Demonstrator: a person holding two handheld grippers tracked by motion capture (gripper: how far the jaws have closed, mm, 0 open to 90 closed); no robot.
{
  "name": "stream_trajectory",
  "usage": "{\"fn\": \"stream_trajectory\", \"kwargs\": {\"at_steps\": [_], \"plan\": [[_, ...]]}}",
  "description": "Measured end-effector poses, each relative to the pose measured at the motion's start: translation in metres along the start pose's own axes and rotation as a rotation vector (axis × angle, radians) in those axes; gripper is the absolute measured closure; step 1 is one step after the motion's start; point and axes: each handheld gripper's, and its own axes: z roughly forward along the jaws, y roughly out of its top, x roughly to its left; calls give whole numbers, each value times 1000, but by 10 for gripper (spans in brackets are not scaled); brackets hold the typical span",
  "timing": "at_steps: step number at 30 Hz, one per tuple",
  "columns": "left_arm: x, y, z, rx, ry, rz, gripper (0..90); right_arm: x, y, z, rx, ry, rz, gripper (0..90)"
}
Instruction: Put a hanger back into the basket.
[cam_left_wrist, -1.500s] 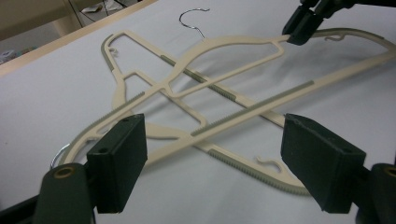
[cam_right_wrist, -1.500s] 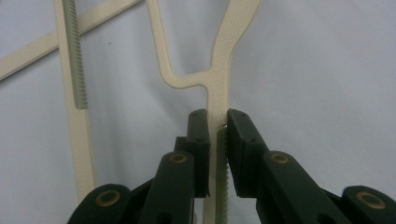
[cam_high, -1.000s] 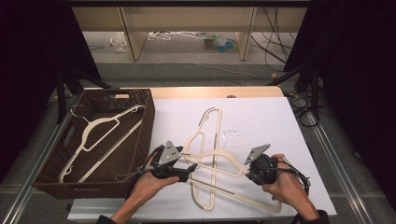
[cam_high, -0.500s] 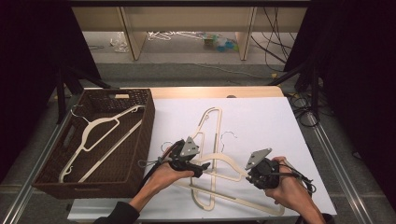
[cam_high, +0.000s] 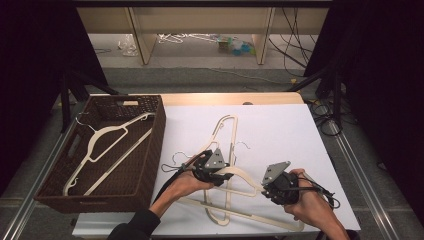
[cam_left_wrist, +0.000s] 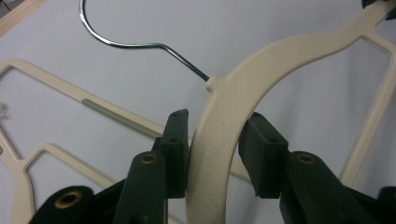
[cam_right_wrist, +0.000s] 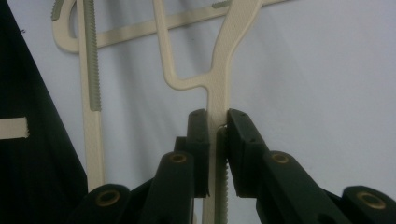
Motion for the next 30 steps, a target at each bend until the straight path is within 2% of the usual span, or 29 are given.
{"fn": "stream_trajectory", "kwargs": {"at_steps": [1,2,4,5,8,12,13,14,15,17,21,23,24,25,26,28,29,30], "plan": [[0,0,0,0,0,0,646,0,0,0,0,0,0,799],[1,1,-5,6,-16,23,656,-2,0,0,-10,0,-28,799],[2,2,-7,7,-21,27,667,-2,0,-1,-7,3,-25,799],[2,5,-13,7,-38,43,675,-3,-1,-1,-25,-4,-43,799],[0,7,-18,11,-52,57,697,-5,-3,-3,-30,4,-67,795],[-3,16,-36,5,-107,76,724,-8,-6,-6,-51,16,-79,782],[-3,16,-36,5,-107,76,733,-8,-6,-6,-51,16,-79,782],[-6,18,-42,-21,-129,66,743,-11,-7,-8,-78,-4,-90,760],[-7,18,-45,-30,-142,63,751,-11,-8,-9,-82,-5,-91,751],[-8,19,-47,-28,-151,62,766,-11,-8,-11,-88,-2,-96,741],[-12,22,-59,-36,-169,-15,798,-12,-7,-16,-134,-25,-59,591],[-12,23,-61,-32,-172,-25,808,-13,-6,-17,-151,-38,-52,563],[-15,25,-64,-33,-170,-52,823,-13,-5,-19,-177,-56,-13,505],[-15,25,-64,-33,-170,-52,832,-13,-5,-19,-177,-56,-13,505],[-16,26,-65,-28,-161,-54,851,-15,-5,-20,-243,-71,44,465],[-15,28,-67,-30,-132,-96,849,-17,-6,-21,-262,-63,49,441],[-13,29,-68,-26,-112,-105,851,-20,-6,-25,-309,-65,98,395],[-12,29,-69,-27,-113,-112,851,-20,-6,-25,-309,-65,98,395]]}}
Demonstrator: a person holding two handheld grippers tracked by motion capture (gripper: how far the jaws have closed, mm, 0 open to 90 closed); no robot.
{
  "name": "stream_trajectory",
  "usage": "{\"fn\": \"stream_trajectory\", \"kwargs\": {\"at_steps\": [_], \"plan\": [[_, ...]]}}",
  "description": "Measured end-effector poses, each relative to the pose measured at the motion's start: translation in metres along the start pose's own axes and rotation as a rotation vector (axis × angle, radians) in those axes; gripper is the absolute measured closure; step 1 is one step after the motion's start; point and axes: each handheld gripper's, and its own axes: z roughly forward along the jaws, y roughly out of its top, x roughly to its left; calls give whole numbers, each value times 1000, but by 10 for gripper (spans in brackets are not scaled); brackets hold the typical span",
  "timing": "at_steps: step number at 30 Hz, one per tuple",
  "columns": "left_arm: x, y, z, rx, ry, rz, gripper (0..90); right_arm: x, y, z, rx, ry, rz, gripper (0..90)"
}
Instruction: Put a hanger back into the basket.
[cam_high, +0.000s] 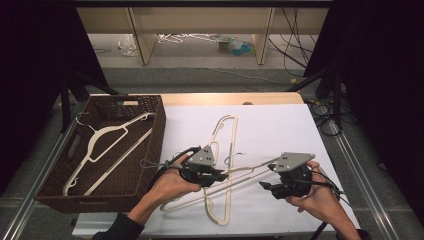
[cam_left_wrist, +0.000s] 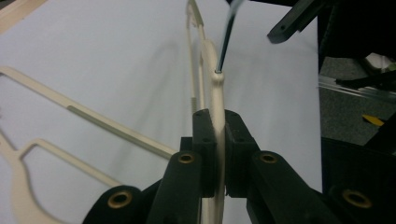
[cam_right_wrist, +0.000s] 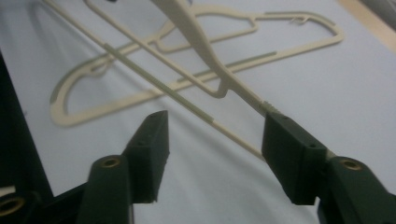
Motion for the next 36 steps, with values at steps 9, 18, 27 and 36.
{"fn": "stream_trajectory", "kwargs": {"at_steps": [9,18,27,36], "plan": [[10,8,-17,-22,17,-94,852,-3,-3,-10,-81,-38,104,359],[18,38,-54,-91,68,-136,852,7,-6,-16,-143,-5,172,308],[30,63,-98,-170,100,-189,852,10,-16,-7,-138,17,181,294],[46,76,-145,-189,207,-191,852,12,-21,-4,-123,28,202,291]]}}
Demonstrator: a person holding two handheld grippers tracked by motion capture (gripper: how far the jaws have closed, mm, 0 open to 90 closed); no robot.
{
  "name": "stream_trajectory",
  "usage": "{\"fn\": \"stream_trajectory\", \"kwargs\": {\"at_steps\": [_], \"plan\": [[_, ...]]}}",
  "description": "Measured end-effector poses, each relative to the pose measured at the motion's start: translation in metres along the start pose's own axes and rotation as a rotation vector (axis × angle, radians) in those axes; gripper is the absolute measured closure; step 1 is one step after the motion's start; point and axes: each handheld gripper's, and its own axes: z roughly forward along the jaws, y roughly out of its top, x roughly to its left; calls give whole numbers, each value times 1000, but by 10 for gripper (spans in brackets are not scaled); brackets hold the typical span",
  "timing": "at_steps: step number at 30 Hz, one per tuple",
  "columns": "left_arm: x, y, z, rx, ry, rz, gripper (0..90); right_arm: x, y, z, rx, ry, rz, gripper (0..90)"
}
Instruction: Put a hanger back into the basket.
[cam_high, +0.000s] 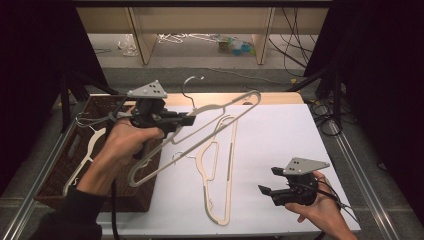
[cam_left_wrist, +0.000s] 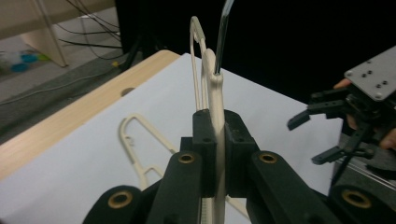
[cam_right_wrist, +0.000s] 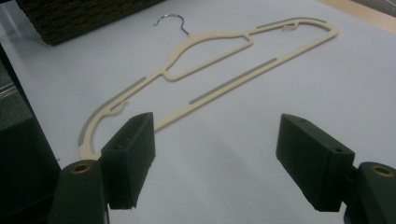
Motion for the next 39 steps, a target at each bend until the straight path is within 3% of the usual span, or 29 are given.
{"fn": "stream_trajectory", "kwargs": {"at_steps": [1,10,16,24,35,39], "plan": [[5,1,-6,-1,30,2,852,0,0,0,5,4,-2,291],[42,-14,-36,-18,131,-37,852,-1,-5,2,-5,8,23,286],[61,-22,-52,-38,177,-58,852,-2,-7,4,4,9,25,284],[82,-35,-80,-62,242,-32,852,-1,-9,7,11,12,23,283],[111,-68,-105,-71,314,-70,852,1,-11,9,25,18,29,284],[126,-87,-115,-70,341,-85,853,0,-11,9,28,16,31,284]]}}
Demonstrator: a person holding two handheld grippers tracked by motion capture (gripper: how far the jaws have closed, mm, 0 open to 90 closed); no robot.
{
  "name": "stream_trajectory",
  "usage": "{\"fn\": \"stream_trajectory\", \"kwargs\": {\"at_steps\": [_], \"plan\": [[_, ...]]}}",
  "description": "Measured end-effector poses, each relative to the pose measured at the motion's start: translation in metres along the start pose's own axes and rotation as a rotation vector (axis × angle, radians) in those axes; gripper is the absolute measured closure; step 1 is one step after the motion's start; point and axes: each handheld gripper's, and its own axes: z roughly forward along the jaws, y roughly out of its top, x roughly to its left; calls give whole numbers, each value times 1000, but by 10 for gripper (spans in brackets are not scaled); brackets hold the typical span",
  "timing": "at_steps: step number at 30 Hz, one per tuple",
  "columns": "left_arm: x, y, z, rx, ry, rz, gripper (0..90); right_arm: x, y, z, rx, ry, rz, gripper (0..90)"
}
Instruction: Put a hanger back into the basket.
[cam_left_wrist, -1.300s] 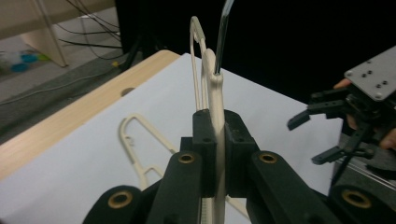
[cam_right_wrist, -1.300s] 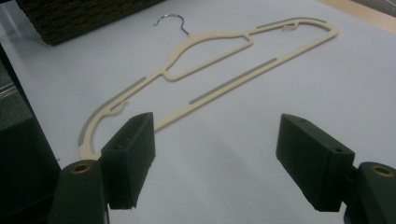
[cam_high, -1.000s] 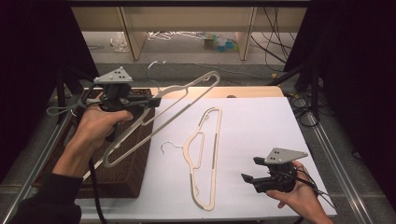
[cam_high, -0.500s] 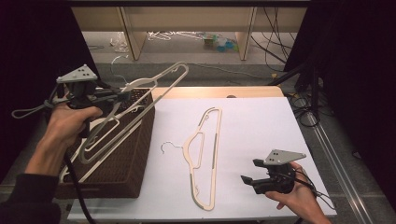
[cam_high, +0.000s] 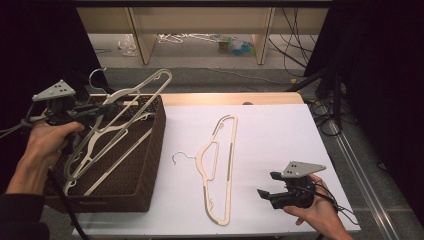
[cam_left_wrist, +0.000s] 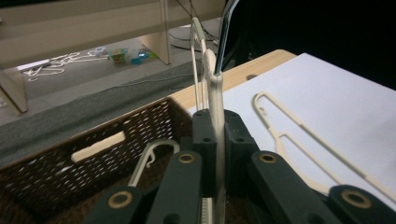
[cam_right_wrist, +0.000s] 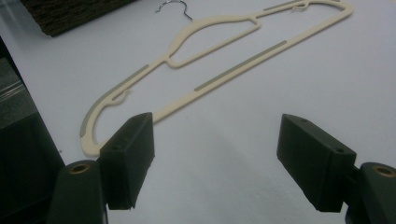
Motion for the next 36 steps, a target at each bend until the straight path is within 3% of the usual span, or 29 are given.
{"fn": "stream_trajectory", "kwargs": {"at_steps": [9,25,36], "plan": [[20,-28,-5,28,29,-40,853,0,0,2,7,11,3,284],[27,-54,-3,94,14,-49,852,-1,-2,4,12,7,6,284],[26,-71,17,180,-10,-73,851,0,-2,6,21,15,0,284]]}}
